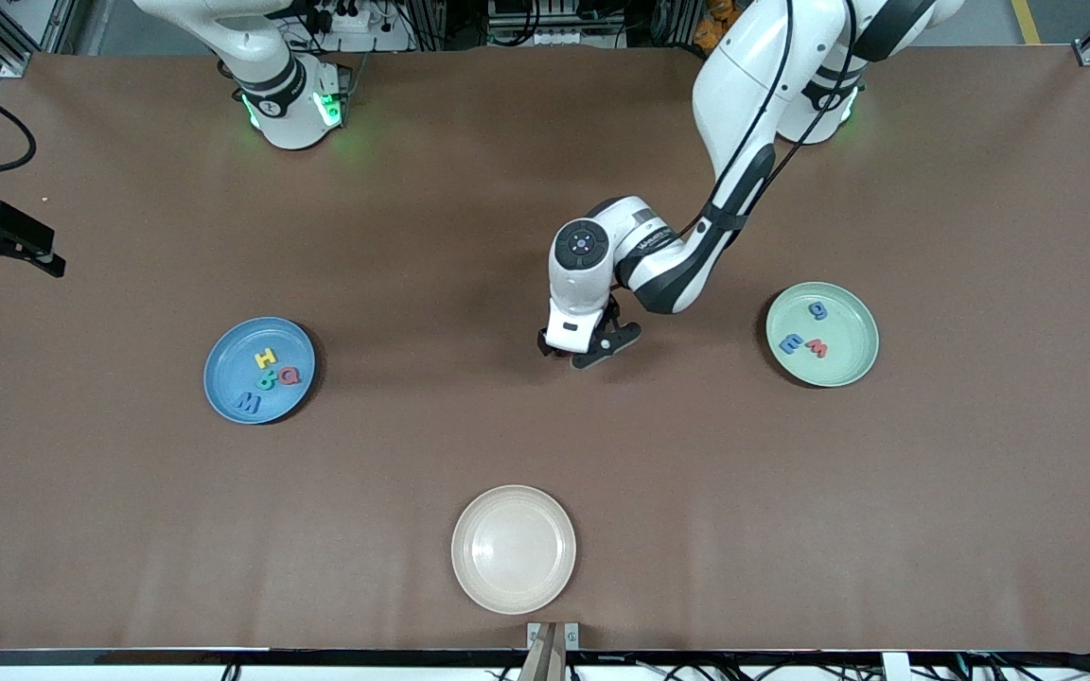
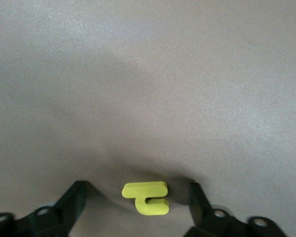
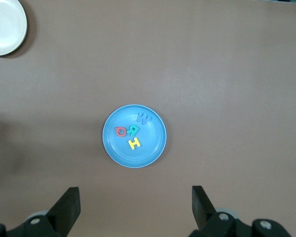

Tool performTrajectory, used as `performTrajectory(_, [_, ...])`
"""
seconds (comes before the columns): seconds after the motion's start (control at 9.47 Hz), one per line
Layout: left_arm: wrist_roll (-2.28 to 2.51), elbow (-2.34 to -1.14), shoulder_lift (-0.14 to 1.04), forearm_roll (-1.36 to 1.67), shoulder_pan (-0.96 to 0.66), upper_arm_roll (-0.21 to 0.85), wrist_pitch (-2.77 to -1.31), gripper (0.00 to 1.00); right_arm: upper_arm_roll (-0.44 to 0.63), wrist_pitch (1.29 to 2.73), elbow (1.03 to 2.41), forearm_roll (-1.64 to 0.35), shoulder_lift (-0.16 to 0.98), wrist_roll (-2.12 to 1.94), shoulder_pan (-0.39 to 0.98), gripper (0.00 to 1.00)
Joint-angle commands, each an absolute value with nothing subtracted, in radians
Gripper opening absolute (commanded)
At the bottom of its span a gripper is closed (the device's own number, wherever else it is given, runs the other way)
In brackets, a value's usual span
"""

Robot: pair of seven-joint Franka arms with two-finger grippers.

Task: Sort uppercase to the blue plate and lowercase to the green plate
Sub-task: 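Close the left gripper on the yellow u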

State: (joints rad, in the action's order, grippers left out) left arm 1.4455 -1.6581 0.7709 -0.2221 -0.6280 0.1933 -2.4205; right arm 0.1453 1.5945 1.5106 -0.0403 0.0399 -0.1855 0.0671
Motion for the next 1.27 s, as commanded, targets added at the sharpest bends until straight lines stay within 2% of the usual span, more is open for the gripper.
performTrajectory(0.0, [1.453,-1.644,0.779,-0.245,-0.643,0.192,-2.407,0.0,0.144,1.591,1.499,-0.044,0.049,-0.199,0.058,1.0])
performTrajectory(0.53, [1.453,-1.643,0.77,-0.245,-0.632,0.186,-2.407,0.0,0.144,1.591,1.497,-0.049,0.052,-0.198,0.069,1.0])
performTrajectory(0.84, [1.416,-1.644,0.724,-0.249,-0.602,0.135,-2.401,0.0,0.143,1.588,1.497,-0.049,0.052,-0.198,0.075,1.0])
performTrajectory(1.16, [1.241,-1.658,0.658,-0.247,-0.513,0.143,-2.261,0.0,0.141,1.588,1.497,-0.051,0.052,-0.198,0.075,1.0])
